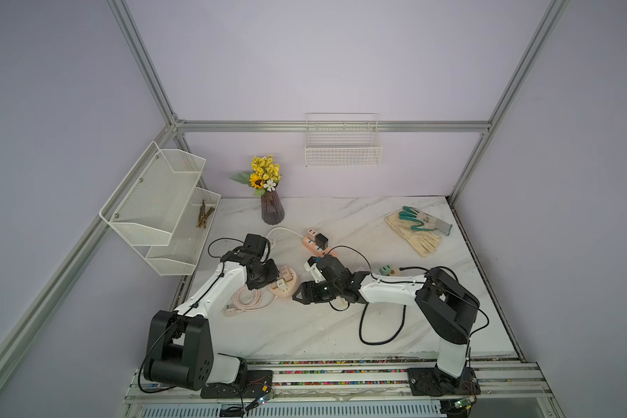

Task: Pull the plug off the socket
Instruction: Remove the plug from the socket.

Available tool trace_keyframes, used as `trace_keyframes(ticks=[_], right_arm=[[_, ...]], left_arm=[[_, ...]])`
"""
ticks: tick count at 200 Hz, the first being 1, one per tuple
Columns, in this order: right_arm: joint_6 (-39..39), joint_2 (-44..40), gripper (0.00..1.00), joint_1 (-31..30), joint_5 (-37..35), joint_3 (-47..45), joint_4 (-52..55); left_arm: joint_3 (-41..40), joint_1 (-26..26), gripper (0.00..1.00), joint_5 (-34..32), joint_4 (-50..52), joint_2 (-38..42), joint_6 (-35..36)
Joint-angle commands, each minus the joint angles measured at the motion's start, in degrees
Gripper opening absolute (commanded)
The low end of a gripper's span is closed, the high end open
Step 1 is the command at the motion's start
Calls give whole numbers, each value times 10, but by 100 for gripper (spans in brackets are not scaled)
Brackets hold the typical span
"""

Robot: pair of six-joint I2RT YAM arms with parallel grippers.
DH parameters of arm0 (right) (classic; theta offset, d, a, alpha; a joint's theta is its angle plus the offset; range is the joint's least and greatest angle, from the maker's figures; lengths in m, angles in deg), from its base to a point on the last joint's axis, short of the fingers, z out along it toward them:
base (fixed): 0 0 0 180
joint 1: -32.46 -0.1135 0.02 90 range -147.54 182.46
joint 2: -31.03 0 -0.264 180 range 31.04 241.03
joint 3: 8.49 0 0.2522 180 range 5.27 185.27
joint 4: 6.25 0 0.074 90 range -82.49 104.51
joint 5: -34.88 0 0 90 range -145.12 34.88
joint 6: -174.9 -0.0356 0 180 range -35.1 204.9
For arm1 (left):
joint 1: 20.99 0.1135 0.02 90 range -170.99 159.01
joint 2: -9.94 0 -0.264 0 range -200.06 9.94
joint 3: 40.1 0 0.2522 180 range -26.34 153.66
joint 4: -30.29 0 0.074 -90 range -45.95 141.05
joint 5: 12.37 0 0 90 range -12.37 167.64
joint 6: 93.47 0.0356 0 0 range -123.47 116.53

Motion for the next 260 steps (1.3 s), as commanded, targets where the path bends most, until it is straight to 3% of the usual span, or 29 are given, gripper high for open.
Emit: trace_keyframes(ticks=[1, 10, 44, 107, 136, 260], right_arm=[[-55, 15, 68, -2, 29, 0, -85], [-71, 21, 61, -2, 32, -2, -102], [-146, 27, 53, 12, 34, -44, -196], [-162, 33, 44, 13, 37, -52, -225], [-178, 2, 46, 18, -7, -85, -249], [-184, 9, 50, 23, -10, -80, -266]], left_arm=[[-14, 11, 0, 89, -77, 40, -17], [-21, 12, 0, 100, -81, 45, -15], [-42, 17, 0, 125, -88, 63, -13], [-58, 20, 0, 144, -92, 71, 0], [-63, 22, 0, 147, -89, 69, 7], [-77, 22, 0, 163, -82, 64, 30]])
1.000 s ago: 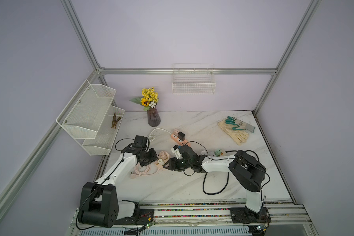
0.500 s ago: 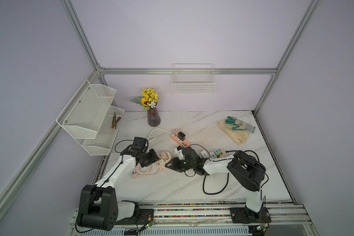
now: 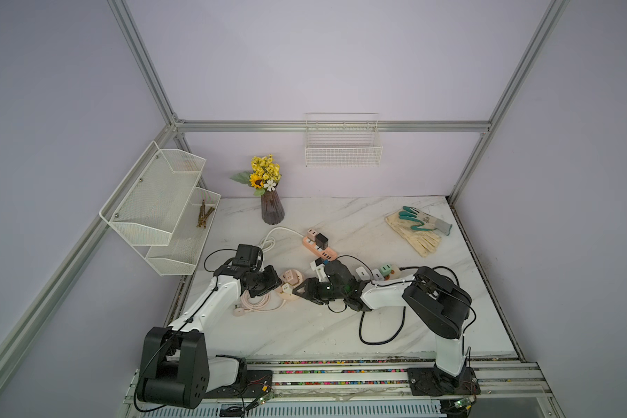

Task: Pull the plug off the socket
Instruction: Remove the plug from the socket.

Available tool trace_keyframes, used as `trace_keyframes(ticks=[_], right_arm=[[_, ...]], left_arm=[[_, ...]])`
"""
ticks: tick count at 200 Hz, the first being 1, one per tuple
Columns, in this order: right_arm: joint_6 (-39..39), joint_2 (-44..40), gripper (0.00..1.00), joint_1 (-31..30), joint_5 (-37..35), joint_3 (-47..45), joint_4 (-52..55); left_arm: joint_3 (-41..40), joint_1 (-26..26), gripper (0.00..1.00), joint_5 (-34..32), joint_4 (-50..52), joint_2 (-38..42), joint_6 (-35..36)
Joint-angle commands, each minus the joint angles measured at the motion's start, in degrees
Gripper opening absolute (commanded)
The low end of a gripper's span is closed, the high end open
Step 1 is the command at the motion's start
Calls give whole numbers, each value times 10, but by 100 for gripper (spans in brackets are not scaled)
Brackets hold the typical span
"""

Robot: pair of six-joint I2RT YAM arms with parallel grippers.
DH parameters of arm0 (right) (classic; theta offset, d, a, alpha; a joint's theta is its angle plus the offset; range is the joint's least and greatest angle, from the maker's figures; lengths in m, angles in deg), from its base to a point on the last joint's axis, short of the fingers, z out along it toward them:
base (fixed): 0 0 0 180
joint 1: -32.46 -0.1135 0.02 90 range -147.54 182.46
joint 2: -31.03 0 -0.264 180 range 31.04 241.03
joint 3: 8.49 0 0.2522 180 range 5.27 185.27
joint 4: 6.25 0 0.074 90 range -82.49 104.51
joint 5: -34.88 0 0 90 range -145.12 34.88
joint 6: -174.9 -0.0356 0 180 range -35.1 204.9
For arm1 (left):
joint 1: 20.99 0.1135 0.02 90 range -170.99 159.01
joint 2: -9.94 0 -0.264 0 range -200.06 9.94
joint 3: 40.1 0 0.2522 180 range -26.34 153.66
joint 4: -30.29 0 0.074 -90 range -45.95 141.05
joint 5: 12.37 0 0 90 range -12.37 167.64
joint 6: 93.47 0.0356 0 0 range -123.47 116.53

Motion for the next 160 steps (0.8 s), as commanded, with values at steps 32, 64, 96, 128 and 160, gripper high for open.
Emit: trace_keyframes(ticks=[32, 64, 96, 128, 160], right_arm=[[1, -12, 43, 5, -13, 6, -28], [4, -9, 28, 5, -5, 7, -29], [23, -12, 0, 5, -14, -1, -14], [31, -21, 0, 6, -53, -15, 26], [44, -19, 0, 9, -78, -15, 58]], left_arm=[[2, 1, 0, 49, -17, 20, 13], [-5, 1, 0, 59, -26, 24, 2], [-6, 3, 0, 65, -34, 21, -3], [-16, 36, 0, 92, -48, 26, -8], [-30, 60, 0, 150, -68, 41, 19]])
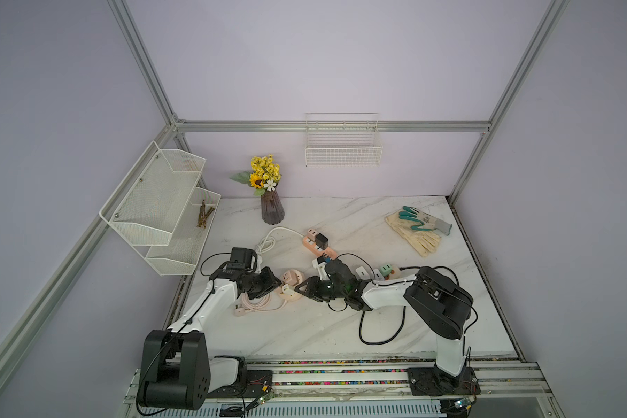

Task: Pull the plug off the socket
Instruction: Remove the plug from the socket.

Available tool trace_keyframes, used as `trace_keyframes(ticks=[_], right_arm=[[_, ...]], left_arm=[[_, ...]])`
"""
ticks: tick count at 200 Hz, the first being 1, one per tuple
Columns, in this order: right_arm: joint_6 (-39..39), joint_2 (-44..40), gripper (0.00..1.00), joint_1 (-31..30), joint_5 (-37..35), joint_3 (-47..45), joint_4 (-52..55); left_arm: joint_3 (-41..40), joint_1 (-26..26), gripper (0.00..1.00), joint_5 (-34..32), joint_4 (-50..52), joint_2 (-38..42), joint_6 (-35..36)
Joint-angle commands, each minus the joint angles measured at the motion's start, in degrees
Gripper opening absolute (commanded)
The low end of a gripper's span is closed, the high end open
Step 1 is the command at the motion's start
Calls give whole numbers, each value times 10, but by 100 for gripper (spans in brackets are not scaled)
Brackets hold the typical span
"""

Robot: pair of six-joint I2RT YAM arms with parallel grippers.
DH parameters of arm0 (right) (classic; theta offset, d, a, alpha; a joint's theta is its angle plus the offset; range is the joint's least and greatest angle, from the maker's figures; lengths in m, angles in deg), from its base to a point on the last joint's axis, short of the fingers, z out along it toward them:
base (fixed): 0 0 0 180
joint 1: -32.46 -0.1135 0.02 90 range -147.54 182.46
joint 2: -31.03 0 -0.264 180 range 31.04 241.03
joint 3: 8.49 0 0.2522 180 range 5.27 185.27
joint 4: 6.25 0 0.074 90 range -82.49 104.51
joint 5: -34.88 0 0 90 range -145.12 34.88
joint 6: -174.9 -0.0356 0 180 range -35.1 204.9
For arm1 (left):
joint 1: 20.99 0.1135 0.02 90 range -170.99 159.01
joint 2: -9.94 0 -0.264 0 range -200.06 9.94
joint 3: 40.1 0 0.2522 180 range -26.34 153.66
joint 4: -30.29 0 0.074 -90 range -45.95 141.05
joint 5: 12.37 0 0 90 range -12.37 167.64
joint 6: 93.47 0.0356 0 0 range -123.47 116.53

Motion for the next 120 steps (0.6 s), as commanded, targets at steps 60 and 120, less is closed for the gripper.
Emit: trace_keyframes(ticks=[60, 120], right_arm=[[47, 6, 0, 6, -75, -7, 83], [45, 4, 0, 6, -84, -8, 92]], left_arm=[[72, 14, 0, -3, 84, 10, 104], [74, 3, 0, -71, 101, -10, 123]])
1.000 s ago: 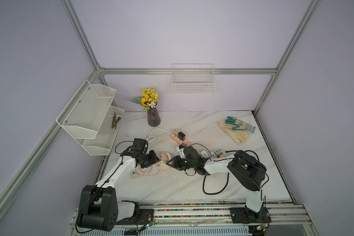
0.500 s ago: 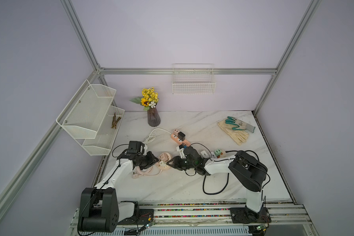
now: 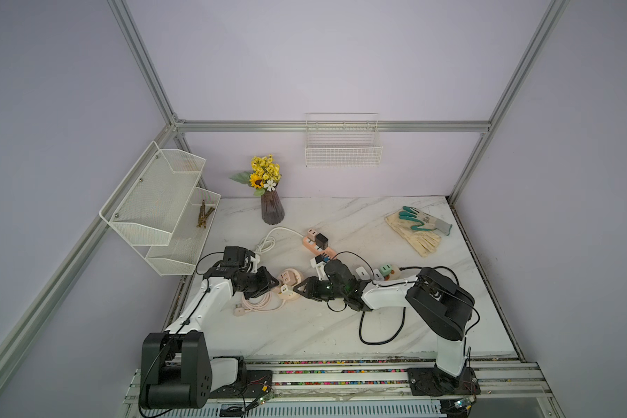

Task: Pull the plug off the socket
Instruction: Remove the plug from the socket.

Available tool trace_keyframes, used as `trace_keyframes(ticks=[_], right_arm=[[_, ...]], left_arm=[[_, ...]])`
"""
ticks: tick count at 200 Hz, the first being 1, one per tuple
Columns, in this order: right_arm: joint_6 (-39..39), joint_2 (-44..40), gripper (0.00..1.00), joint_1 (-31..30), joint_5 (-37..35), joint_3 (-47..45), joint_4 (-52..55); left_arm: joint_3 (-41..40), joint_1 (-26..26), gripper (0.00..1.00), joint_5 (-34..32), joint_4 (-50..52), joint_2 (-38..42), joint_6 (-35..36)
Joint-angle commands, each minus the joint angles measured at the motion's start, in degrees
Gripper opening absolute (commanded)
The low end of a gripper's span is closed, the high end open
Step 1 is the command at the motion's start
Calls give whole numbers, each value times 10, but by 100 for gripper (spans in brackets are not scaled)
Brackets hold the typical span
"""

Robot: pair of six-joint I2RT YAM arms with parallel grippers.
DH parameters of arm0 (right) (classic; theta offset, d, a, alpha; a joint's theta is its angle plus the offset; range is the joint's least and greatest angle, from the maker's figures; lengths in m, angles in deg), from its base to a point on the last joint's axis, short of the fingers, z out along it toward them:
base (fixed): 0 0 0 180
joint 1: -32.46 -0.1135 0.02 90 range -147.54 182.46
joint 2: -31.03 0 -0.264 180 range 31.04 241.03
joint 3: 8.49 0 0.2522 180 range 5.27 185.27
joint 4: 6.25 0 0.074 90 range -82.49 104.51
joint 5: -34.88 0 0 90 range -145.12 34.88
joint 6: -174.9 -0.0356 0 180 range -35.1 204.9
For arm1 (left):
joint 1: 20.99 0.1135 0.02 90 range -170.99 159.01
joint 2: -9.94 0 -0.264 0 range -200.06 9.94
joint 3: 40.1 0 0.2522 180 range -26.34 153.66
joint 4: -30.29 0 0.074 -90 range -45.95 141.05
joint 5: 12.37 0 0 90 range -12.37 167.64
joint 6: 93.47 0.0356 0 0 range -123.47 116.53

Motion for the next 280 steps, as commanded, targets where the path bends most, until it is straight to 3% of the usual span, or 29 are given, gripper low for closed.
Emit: trace_keyframes(ticks=[1, 27, 63, 69, 88, 100, 120, 138, 148, 158, 175, 187, 214, 241, 250, 269, 280], right_arm=[[11, 9, 0, 12, -74, -10, 90], [14, 13, 0, 11, -78, -9, 99], [10, 15, 0, 11, -74, -9, 96], [10, 15, 0, 11, -74, -8, 96], [11, 15, 0, 11, -74, -5, 101], [12, 16, 0, 11, -75, -6, 104], [12, 18, 0, 11, -74, -5, 106], [11, 18, 0, 11, -74, -6, 105], [10, 18, 0, 11, -73, -6, 105], [11, 17, 0, 10, -74, -6, 106], [12, 17, 0, 10, -74, -6, 108], [13, 18, 0, 10, -73, -6, 108], [12, 23, 0, 10, -71, -3, 109], [10, 28, 0, 9, -66, 4, 116], [10, 30, 0, 9, -64, 6, 116], [11, 29, 0, 8, -64, 6, 117], [13, 28, 0, 8, -66, 6, 120]], left_arm=[[43, -17, 0, -87, 42, -5, 55], [61, -16, 0, -85, 73, -9, 74], [16, 5, 0, 54, -3, 12, 17], [20, 1, 0, 33, 5, 9, 17], [55, -38, 0, -125, 69, -8, 54], [69, -43, 0, -144, 89, -22, 69], [68, -26, 0, -52, 78, -29, 59], [25, 9, 0, 63, 11, -9, 10], [6, 20, 0, 90, -16, -1, -6], [15, 17, 0, 51, 3, 2, 8], [60, -17, 0, -102, 77, -6, 54], [82, -32, 0, -131, 104, -18, 70], [74, -19, 0, -52, 89, -15, 50], [13, 32, 0, 104, -6, -3, -5], [18, 29, 0, 69, 5, -4, -4], [69, -12, 0, -90, 77, -16, 45], [99, -23, 0, -129, 112, -30, 64]])
